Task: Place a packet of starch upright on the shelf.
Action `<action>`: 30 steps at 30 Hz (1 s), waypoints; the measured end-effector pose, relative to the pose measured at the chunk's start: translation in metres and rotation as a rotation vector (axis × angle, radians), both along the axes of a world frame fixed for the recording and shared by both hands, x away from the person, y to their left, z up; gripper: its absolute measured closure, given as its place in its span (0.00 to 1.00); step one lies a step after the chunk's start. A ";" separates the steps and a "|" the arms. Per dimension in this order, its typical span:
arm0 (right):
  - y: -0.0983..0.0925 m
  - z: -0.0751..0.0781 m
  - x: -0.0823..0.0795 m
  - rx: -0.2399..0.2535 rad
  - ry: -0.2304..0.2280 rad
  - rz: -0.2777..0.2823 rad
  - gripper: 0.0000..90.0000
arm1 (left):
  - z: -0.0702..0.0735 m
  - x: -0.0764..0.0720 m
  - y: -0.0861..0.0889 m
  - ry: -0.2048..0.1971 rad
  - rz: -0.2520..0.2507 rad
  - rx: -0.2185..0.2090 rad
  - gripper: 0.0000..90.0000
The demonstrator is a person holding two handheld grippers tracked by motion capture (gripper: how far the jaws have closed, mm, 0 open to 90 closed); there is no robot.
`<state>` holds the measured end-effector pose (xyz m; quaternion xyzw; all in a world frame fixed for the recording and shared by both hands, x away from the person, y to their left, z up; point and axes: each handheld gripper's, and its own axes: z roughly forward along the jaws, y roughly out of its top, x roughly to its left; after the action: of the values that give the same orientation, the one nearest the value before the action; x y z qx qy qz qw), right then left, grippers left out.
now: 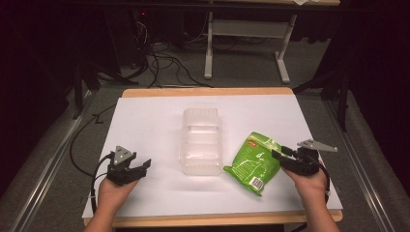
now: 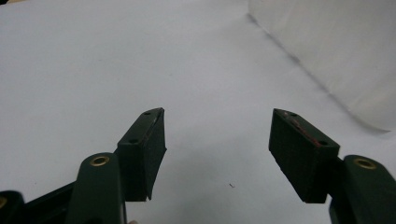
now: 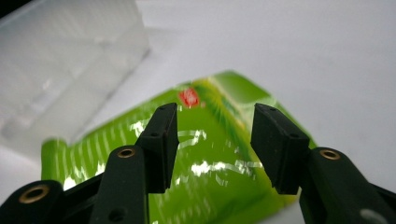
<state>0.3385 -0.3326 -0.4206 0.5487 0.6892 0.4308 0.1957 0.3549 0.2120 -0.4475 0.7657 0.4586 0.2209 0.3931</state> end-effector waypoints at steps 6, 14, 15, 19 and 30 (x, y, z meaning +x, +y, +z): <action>-0.014 -0.017 0.018 0.007 0.045 -0.048 0.55 | -0.002 0.002 0.008 0.014 0.027 -0.020 0.41; -0.052 -0.031 0.038 0.080 0.149 -0.119 0.47 | -0.002 0.001 0.005 0.012 0.046 -0.007 0.41; -0.054 -0.033 0.040 0.081 0.158 -0.120 0.46 | -0.002 0.001 0.005 0.015 0.043 -0.001 0.41; -0.051 -0.046 0.039 0.070 0.196 -0.107 0.43 | -0.003 0.001 0.004 0.016 0.041 0.009 0.41; -0.046 -0.055 0.031 0.191 0.228 -0.094 0.47 | -0.004 -0.001 0.002 0.024 0.030 0.029 0.41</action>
<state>0.3693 -0.3790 -0.4757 0.6418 0.6364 0.4198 0.0831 0.3540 0.2138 -0.4513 0.7670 0.4716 0.2242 0.3729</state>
